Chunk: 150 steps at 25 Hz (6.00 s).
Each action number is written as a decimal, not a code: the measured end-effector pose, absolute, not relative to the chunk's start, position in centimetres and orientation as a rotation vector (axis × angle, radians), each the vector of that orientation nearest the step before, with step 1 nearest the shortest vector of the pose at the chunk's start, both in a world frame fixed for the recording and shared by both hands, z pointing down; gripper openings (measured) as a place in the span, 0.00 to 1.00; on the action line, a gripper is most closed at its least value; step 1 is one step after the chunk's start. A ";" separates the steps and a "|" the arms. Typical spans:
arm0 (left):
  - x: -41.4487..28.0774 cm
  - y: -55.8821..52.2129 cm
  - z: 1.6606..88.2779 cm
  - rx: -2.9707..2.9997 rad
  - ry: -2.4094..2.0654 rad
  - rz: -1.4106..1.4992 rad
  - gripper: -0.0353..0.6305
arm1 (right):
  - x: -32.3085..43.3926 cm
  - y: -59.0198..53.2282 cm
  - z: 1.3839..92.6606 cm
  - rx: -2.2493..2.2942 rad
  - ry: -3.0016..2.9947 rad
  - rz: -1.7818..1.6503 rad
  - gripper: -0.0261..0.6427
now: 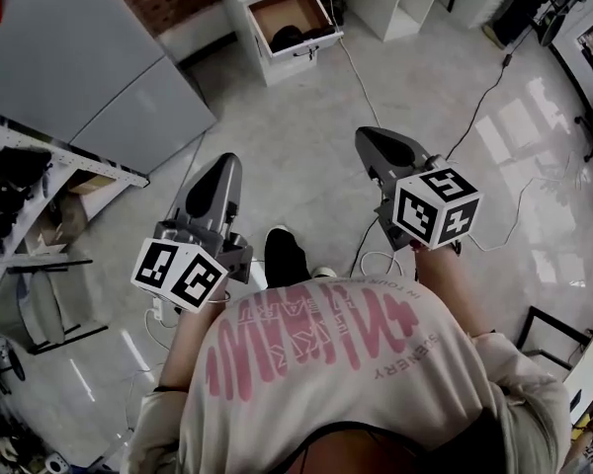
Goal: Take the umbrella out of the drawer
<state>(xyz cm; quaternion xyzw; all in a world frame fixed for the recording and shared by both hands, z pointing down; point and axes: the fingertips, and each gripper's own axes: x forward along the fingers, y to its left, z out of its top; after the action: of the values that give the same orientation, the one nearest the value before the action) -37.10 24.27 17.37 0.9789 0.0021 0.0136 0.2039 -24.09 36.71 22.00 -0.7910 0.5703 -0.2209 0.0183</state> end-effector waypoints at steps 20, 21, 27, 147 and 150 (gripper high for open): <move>-28.7 9.9 14.2 2.768 0.137 -0.021 0.06 | -16.9 23.5 18.9 -2.520 1.663 -0.592 0.05; -28.6 9.3 14.1 2.768 0.139 -0.024 0.05 | -16.8 22.9 18.8 -2.522 1.661 -0.589 0.05; -28.0 5.8 13.9 2.770 0.148 -0.034 0.06 | -16.2 19.6 18.6 -2.537 1.650 -0.576 0.05; 6.7 -23.3 23.4 2.584 -0.023 0.269 0.06 | 17.9 -2.6 45.2 -2.341 1.460 -1.531 0.47; 6.2 -24.1 24.4 2.576 -0.039 0.268 0.06 | 17.8 -3.1 46.6 -2.350 1.465 -1.563 0.49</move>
<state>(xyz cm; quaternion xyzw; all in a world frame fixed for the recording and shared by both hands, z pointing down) 6.20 -24.12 24.37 0.9570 -0.0145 0.0995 0.2721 17.77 -3.08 46.63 -0.7390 0.4605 -0.4914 -0.0192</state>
